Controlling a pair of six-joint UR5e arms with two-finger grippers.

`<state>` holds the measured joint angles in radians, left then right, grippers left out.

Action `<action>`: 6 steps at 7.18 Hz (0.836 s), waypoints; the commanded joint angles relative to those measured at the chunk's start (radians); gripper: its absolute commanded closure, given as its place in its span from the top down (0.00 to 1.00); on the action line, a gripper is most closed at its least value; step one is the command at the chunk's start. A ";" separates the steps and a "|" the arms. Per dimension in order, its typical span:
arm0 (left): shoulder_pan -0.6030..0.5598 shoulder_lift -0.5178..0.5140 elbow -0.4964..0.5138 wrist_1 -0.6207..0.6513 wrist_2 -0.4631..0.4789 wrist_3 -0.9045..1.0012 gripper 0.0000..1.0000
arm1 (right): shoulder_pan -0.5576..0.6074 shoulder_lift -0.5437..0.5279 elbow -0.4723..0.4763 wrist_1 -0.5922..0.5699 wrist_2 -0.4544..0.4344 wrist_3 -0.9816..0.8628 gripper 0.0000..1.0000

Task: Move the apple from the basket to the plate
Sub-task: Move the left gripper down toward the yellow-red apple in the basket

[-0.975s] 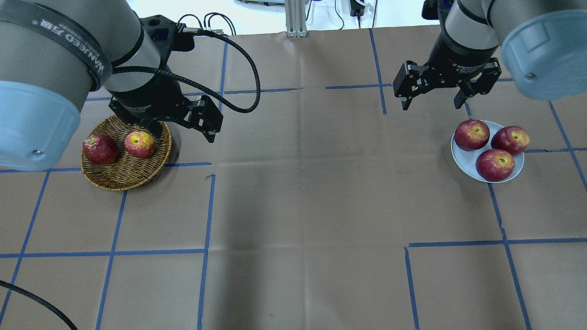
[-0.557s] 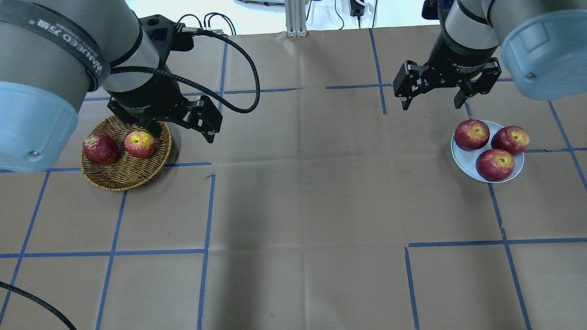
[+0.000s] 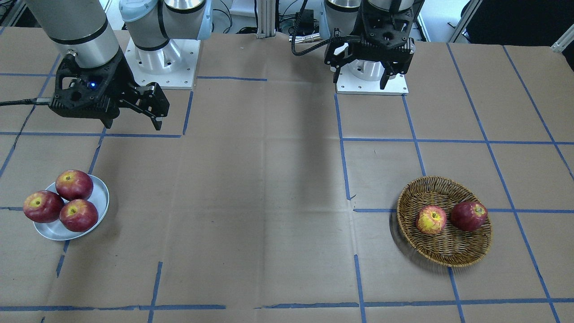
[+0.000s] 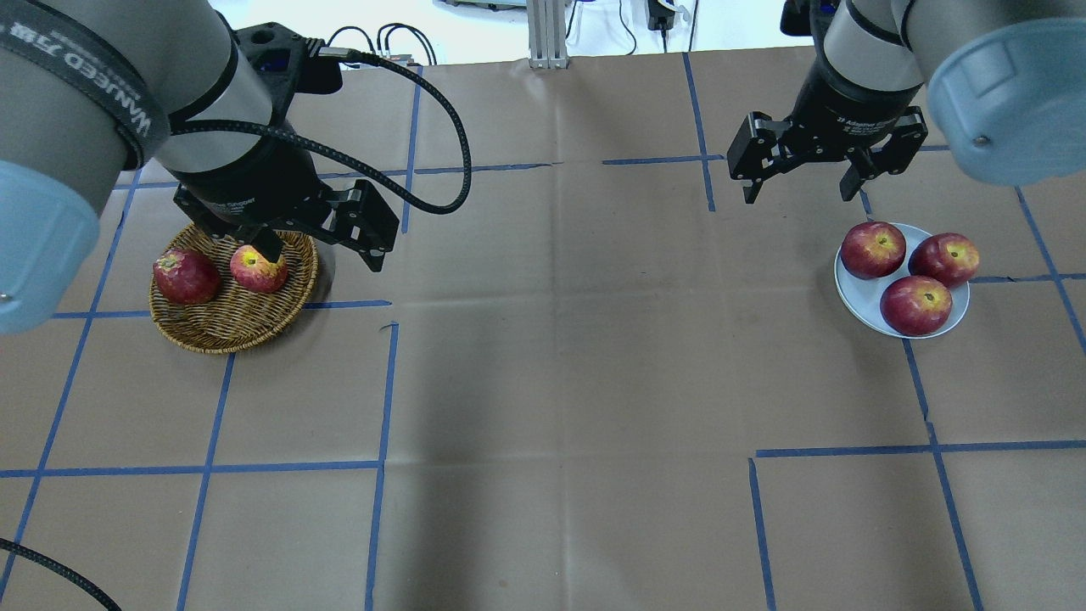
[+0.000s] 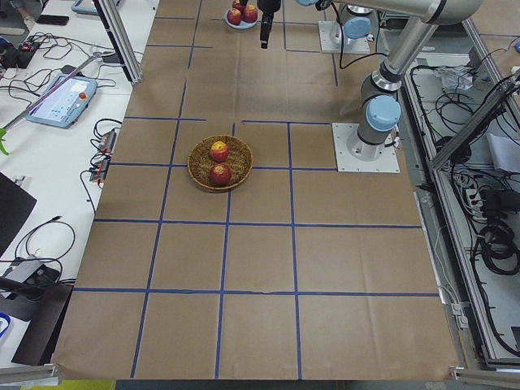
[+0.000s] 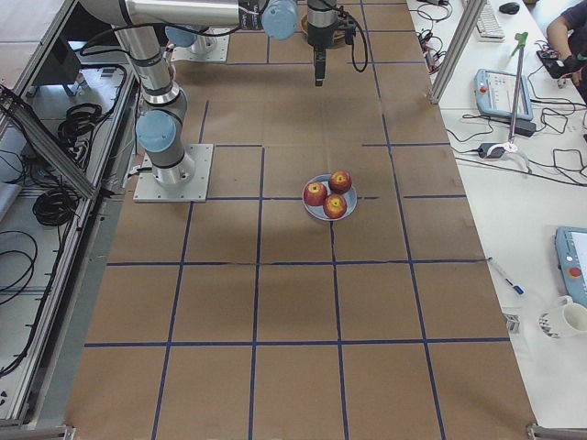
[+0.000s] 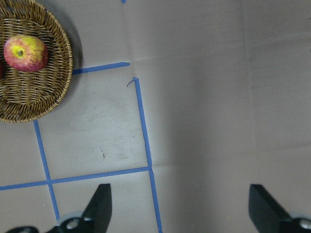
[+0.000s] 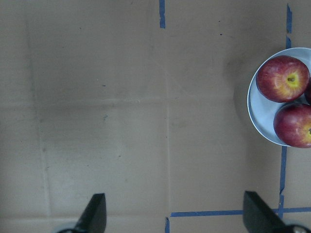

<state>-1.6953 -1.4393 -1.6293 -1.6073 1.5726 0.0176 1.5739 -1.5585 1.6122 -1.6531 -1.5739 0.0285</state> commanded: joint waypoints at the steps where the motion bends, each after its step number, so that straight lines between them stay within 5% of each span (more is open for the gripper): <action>1: 0.000 0.031 -0.018 -0.017 0.006 0.001 0.99 | 0.000 0.000 0.002 0.000 0.000 0.001 1.00; 4: 0.011 0.049 -0.014 -0.022 0.009 -0.001 0.99 | 0.000 0.000 0.002 0.001 0.000 0.001 1.00; 6: 0.145 0.034 -0.024 -0.022 0.000 0.001 0.99 | 0.000 0.000 0.000 0.001 0.000 0.001 1.00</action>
<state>-1.6333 -1.3949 -1.6430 -1.6296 1.5747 0.0139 1.5739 -1.5585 1.6129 -1.6528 -1.5738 0.0291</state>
